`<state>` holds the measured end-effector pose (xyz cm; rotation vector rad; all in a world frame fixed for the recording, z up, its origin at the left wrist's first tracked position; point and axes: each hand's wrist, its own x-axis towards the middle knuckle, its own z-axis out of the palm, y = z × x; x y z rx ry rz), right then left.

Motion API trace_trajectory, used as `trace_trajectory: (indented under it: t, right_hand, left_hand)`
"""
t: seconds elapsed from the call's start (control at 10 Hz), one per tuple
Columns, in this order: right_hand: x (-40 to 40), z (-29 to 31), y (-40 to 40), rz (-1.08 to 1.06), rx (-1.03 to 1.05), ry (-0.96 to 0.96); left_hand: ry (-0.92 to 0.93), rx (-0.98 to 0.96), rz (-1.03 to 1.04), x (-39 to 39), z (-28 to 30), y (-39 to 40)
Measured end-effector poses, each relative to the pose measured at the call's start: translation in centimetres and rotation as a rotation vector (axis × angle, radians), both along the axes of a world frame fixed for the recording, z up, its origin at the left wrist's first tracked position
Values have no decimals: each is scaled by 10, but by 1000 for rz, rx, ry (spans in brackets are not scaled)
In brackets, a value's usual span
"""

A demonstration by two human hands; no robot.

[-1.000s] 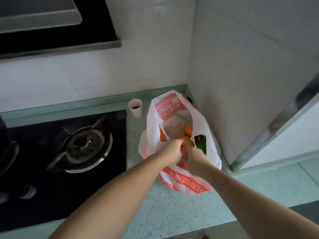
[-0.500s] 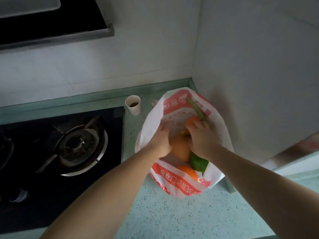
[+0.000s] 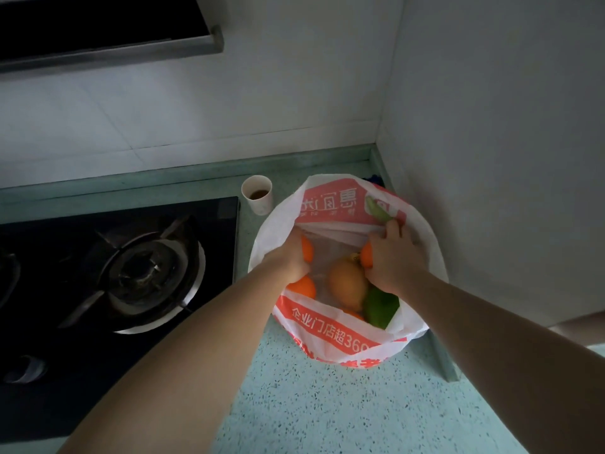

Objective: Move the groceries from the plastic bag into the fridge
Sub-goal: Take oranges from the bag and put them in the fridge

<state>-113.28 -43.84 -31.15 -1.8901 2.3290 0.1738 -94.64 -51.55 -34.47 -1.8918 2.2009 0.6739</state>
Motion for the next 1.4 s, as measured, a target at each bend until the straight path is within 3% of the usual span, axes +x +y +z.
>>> trace_trajectory:
  t: [0.1, 0.3, 0.5, 0.6, 0.7, 0.8, 0.9, 1.2, 1.4]
  right_hand:
    - [1, -5, 4, -21, 56, -161]
    - [3, 9, 6, -74, -10, -379]
    - [9, 44, 10, -66, -109, -419]
    - [11, 73, 14, -38, -167, -577]
    - [14, 100, 16, -279, -211, -814]
    - [16, 127, 16, -624, -302, -1127]
    - [20, 158, 28, -694, -283, -1342]
    - [41, 208, 70, -540, -326, -1776]
    - [30, 215, 112, -368, -281, -1772]
  left_hand:
    - [17, 110, 13, -3, 2, -2]
    - [213, 2, -185, -2, 7, 14]
    - [269, -162, -395, -6, 52, 19]
    - [285, -369, -442, -2, 85, 23]
    - [417, -419, -436, -2, 114, 23]
    - [580, -313, -398, -1, 138, 26]
    - [644, -299, -357, 6, 159, 34]
    - [651, -387, -252, 28, 206, 80]
    - [560, -448, -150, 33, 229, 145]
